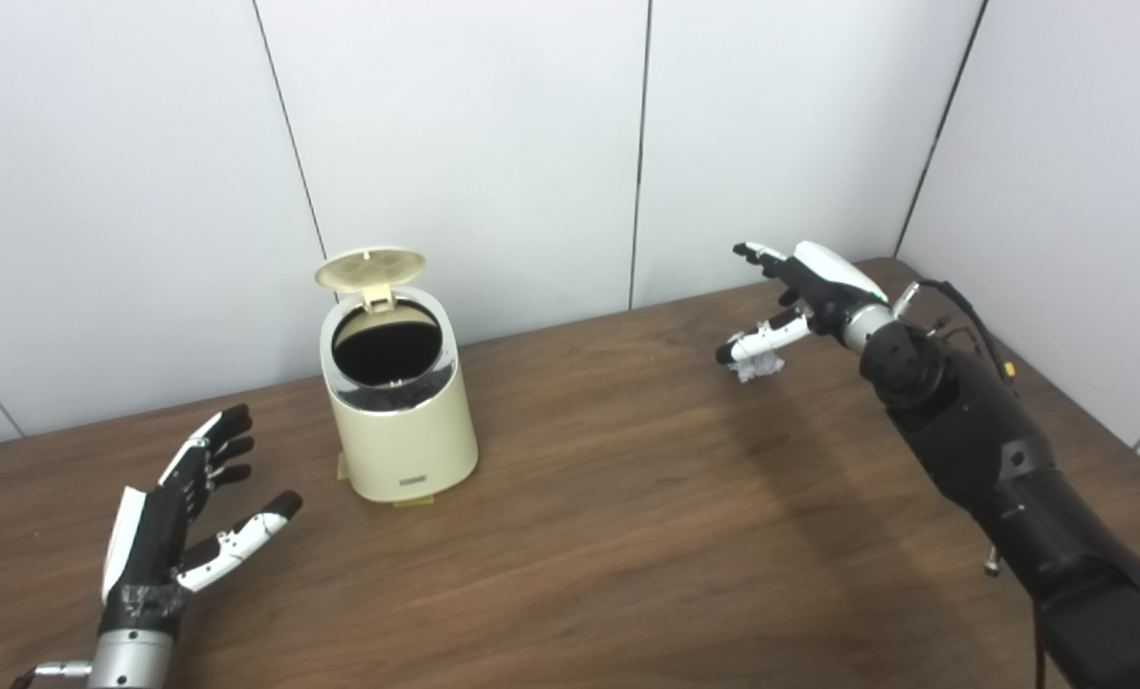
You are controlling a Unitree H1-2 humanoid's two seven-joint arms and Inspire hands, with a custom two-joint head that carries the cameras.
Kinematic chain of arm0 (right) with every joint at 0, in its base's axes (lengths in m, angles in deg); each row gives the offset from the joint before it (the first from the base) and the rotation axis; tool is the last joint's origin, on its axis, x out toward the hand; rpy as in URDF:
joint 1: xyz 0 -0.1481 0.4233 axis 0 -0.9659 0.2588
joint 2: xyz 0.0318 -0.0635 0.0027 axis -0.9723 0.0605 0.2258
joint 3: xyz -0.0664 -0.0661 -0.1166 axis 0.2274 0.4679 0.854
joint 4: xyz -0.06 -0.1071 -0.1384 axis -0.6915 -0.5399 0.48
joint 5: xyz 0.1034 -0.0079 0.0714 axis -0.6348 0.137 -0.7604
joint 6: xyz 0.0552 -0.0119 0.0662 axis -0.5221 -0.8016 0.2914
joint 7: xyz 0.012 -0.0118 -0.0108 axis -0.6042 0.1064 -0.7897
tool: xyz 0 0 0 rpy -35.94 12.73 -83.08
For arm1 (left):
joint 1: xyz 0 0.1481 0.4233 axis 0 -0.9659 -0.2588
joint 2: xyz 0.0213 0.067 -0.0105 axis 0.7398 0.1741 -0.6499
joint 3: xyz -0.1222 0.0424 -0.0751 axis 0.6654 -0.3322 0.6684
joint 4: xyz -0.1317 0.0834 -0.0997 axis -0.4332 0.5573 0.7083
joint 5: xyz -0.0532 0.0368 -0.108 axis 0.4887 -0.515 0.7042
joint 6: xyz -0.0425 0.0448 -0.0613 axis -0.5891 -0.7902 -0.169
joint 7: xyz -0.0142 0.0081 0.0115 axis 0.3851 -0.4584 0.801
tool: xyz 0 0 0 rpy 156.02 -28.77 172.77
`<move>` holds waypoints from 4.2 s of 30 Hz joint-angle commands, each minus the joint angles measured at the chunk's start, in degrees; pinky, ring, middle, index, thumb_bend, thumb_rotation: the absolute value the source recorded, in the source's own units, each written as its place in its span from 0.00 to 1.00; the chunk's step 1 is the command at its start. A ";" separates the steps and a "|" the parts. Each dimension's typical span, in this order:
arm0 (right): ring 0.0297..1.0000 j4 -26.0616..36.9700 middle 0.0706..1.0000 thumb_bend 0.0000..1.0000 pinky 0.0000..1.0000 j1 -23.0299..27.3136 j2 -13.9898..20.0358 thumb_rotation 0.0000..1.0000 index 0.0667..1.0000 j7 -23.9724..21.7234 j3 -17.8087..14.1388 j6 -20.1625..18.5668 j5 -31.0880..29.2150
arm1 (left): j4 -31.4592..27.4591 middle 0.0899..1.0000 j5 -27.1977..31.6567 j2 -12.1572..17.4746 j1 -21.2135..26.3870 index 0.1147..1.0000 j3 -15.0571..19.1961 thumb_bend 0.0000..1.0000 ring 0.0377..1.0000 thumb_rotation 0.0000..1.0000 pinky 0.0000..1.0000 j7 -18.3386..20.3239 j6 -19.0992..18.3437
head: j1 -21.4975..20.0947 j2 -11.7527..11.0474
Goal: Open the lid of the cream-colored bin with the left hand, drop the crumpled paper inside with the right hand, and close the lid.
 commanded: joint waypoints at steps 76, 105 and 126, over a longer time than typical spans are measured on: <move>0.53 -9.67 0.48 0.53 0.54 0.07 1.81 0.01 0.44 14.13 3.60 11.21 4.90 | 0.67 0.87 0.37 0.18 -3.07 0.91 -0.22 0.68 0.84 0.28 0.75 1.17 1.49 | 1.07 2.31; 0.49 20.83 0.41 0.53 0.51 2.71 -2.39 0.00 0.47 5.04 6.11 8.30 12.06 | 1.83 0.87 -0.61 -0.98 -2.60 0.90 -1.30 0.70 0.84 0.26 0.75 0.93 1.81 | 7.80 1.25; 0.48 22.90 0.43 0.53 0.42 7.72 -11.73 0.00 0.46 4.67 6.20 13.20 11.17 | 3.08 0.89 -3.91 -4.83 -2.50 0.92 -3.44 0.72 0.85 0.29 0.79 -2.96 2.84 | 21.83 -1.34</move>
